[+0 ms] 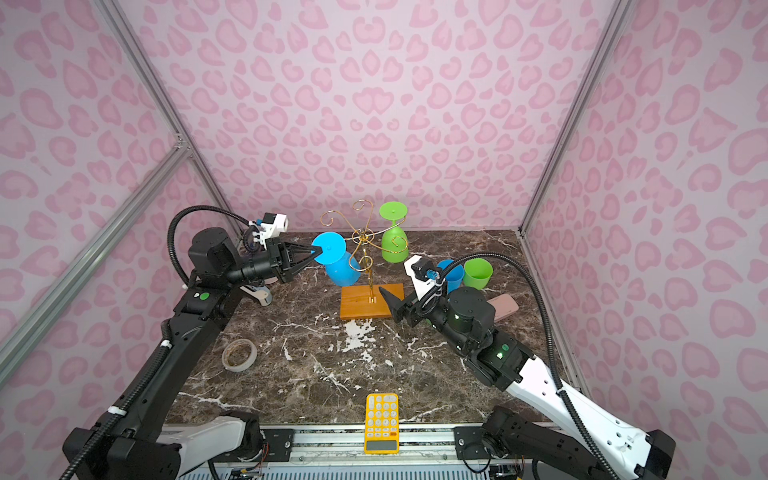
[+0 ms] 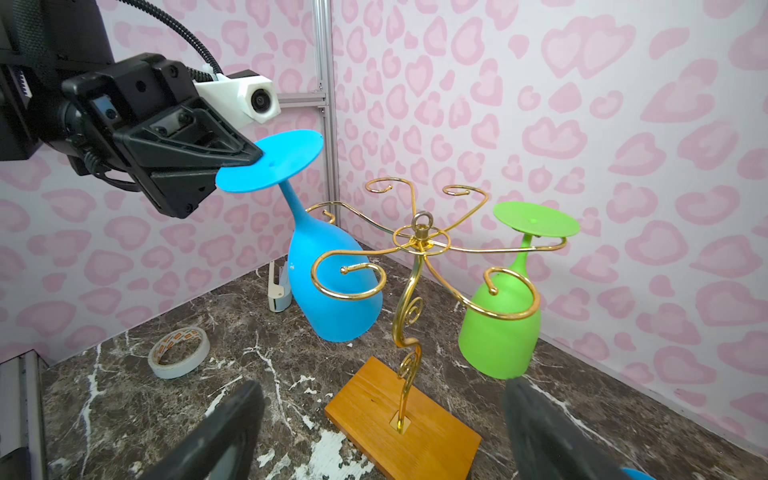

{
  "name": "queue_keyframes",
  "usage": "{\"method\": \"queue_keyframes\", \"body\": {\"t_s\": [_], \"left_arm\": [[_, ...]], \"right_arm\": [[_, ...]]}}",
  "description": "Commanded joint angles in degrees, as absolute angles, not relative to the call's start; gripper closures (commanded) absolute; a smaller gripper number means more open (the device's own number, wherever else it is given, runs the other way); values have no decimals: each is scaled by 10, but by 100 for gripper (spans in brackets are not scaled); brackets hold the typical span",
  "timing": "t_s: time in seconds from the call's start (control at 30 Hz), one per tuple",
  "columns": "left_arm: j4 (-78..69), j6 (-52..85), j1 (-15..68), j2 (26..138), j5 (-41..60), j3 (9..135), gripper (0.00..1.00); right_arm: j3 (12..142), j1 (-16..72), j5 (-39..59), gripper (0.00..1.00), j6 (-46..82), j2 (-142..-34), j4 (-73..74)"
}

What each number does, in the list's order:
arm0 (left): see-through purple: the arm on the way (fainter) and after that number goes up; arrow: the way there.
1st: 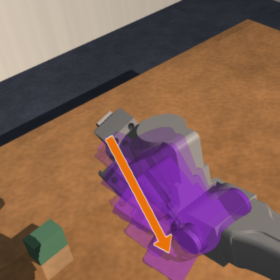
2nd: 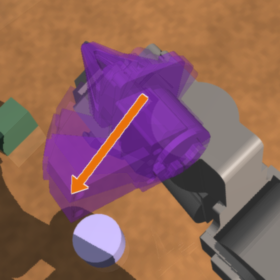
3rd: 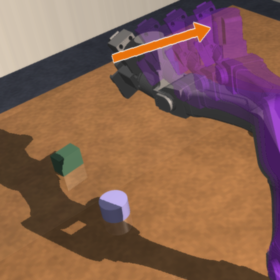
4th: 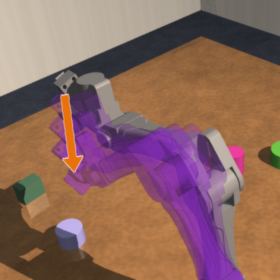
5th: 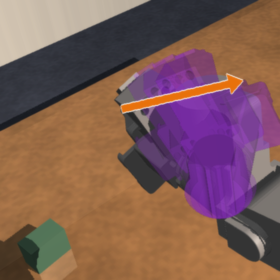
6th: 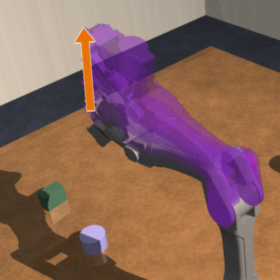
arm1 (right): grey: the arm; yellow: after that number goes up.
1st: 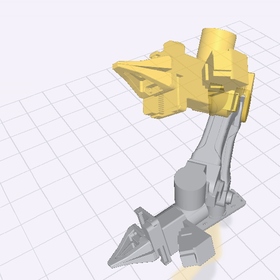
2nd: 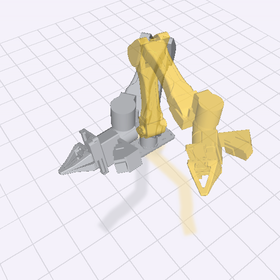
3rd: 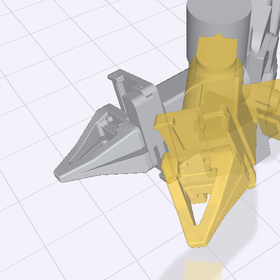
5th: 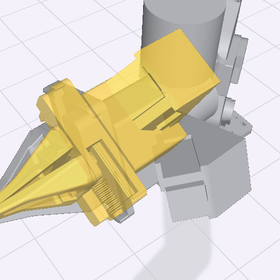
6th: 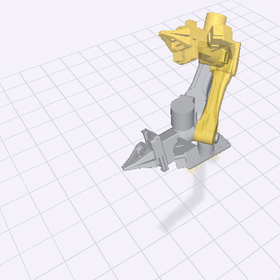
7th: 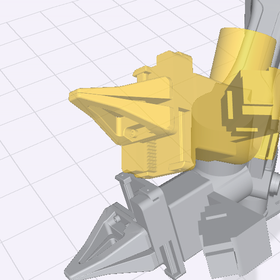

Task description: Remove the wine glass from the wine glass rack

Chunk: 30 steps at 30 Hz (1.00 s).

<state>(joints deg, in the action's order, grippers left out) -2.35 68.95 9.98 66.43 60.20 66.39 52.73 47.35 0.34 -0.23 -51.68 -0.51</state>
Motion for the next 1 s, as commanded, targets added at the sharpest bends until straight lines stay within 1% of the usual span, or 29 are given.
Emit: {"method": "queue_keyframes", "body": {"t_s": [0.0,0.1,0.37,0.57,0.77,0.97], "left_arm": [[-29,693,97,646,640,664,96],[-18,693,96,627,654,668,96],[-20,702,85,597,687,677,96],[-31,725,73,575,717,710,96],[-45,743,72,568,734,767,96],[-79,782,73,604,743,838,96]], "right_arm": [[540,474,47,9,29,-517,13],[547,475,71,9,49,-511,25],[552,475,73,8,79,-507,34],[562,475,119,9,110,-529,53],[559,475,159,10,150,-541,114],[543,475,152,11,241,-531,202]]}}
